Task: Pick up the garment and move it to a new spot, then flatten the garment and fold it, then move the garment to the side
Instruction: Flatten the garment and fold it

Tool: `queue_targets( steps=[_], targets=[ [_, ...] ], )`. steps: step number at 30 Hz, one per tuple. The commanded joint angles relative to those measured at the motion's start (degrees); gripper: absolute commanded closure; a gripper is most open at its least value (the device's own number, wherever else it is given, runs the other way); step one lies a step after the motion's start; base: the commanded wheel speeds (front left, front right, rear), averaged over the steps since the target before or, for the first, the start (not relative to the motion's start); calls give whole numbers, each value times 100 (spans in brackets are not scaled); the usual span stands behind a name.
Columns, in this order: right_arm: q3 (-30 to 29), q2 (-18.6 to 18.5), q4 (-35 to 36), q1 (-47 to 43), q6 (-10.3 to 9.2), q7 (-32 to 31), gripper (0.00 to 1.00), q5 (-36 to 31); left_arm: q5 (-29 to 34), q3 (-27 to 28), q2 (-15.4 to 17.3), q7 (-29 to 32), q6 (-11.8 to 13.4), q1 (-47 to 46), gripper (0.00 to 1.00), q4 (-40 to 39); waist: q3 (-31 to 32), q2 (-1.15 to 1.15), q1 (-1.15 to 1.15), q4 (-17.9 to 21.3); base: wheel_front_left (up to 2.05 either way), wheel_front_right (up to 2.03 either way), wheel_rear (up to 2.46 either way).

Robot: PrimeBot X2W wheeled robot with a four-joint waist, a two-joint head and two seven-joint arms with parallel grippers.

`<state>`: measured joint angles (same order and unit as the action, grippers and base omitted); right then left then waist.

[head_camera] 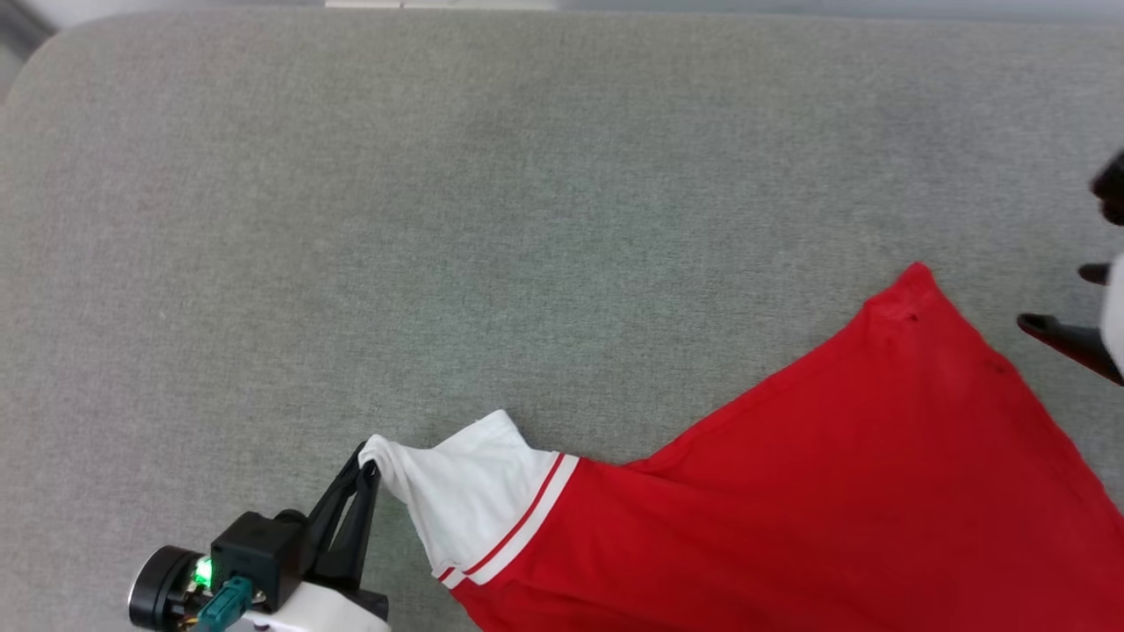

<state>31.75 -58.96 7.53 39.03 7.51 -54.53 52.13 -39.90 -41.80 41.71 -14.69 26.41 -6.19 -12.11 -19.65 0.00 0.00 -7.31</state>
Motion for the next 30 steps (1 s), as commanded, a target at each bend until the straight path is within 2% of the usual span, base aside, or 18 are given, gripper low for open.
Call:
queue_targets(
  steps=[1,6,12,16,17,18,20,22,25,30],
  targets=[
    [285,335,-265,428,-3,-293,0,-207,65,-23,-72,9,-51,-145,100,36,-181,0,0,-155,0,0,0],
    [961,875,-969,1145,-4,-606,0,-538,149,-75,-215,3,-112,-340,100,99,-421,0,0,-321,0,0,0],
    [1418,1200,-1673,1541,-4,-426,0,-677,199,-108,-360,-11,-175,-509,100,149,-658,0,0,-451,0,0,0],
    [1965,1323,-2125,1497,-3,-300,0,-651,234,-100,-418,-17,-218,-602,100,220,-764,0,0,-492,0,0,0],
    [2142,1369,-2274,1429,-3,-190,55,-556,240,-100,-450,-21,-248,-612,100,266,-772,0,0,-491,0,0,0],
    [2142,1369,-2274,1429,-3,-190,55,-556,240,-100,-450,-21,-248,-612,100,266,-772,0,0,-491,0,0,0],
    [2274,1402,-2348,1425,-4,-41,100,-485,224,-88,-472,-26,-257,-592,100,318,-738,0,0,-455,0,0,0],
    [2228,1445,-2366,1584,-3,413,100,-356,201,-99,-475,-27,-274,-512,100,388,-591,0,0,-377,0,0,0],
    [2189,1428,-2322,1714,-3,766,100,-289,211,-73,-450,-33,-260,-480,100,407,-427,0,0,-319,0,0,0],
    [2160,1328,-2155,1943,-4,1488,100,-54,322,1,-239,-20,-256,-563,100,366,19,0,0,-174,0,0,0]
  ],
)
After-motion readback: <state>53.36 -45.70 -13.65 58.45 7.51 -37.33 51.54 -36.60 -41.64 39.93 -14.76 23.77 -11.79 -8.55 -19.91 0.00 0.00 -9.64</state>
